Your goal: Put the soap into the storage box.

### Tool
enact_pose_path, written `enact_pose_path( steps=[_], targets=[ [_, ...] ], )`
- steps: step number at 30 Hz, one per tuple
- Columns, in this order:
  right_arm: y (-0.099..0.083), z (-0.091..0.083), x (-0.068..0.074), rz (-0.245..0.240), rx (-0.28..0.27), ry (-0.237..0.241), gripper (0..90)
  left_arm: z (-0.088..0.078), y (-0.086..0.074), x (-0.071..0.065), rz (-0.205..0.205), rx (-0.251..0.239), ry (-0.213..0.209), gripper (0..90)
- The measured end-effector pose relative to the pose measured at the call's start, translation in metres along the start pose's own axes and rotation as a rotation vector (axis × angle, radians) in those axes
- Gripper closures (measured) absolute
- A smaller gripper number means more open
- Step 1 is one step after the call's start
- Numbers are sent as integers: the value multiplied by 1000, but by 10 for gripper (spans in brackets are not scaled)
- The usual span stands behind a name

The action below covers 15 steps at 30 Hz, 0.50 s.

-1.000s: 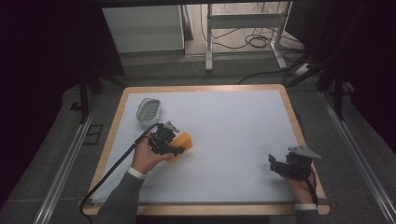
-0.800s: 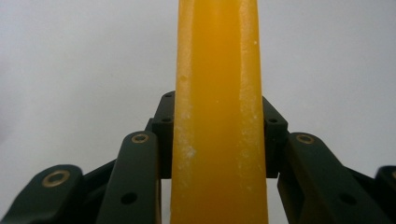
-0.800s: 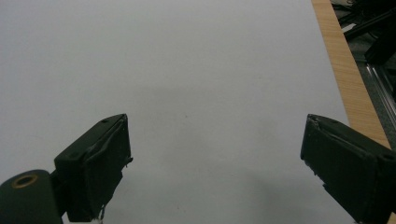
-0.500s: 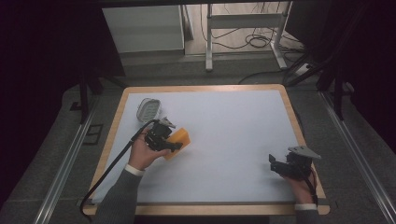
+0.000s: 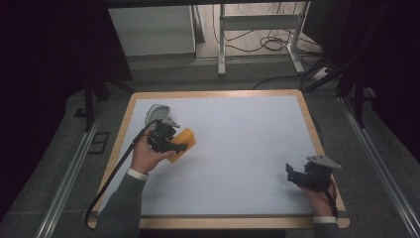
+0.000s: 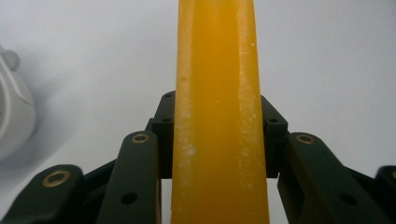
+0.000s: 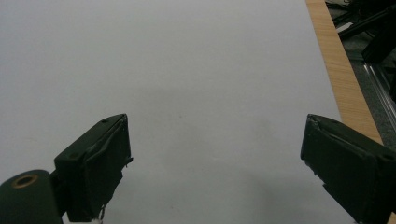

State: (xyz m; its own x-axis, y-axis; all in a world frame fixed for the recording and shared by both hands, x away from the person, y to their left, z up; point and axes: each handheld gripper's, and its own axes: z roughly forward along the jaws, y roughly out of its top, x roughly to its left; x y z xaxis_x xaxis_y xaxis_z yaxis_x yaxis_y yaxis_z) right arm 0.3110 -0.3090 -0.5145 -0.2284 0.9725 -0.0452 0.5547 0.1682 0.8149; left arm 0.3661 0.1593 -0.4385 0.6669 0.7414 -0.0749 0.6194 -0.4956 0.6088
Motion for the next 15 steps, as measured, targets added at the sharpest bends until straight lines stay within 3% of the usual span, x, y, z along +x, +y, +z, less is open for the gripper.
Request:
enact_pose_path(
  steps=[7,11,15],
  targets=[
    [0,0,-1,3,2,0,86,-7,8,9,-6,-9,19,612],
    [0,0,-2,7,2,-3,86,-9,10,15,-25,-24,6,612],
    [-1,0,-2,7,3,-5,87,-12,12,22,-40,-30,22,612]
  ],
)
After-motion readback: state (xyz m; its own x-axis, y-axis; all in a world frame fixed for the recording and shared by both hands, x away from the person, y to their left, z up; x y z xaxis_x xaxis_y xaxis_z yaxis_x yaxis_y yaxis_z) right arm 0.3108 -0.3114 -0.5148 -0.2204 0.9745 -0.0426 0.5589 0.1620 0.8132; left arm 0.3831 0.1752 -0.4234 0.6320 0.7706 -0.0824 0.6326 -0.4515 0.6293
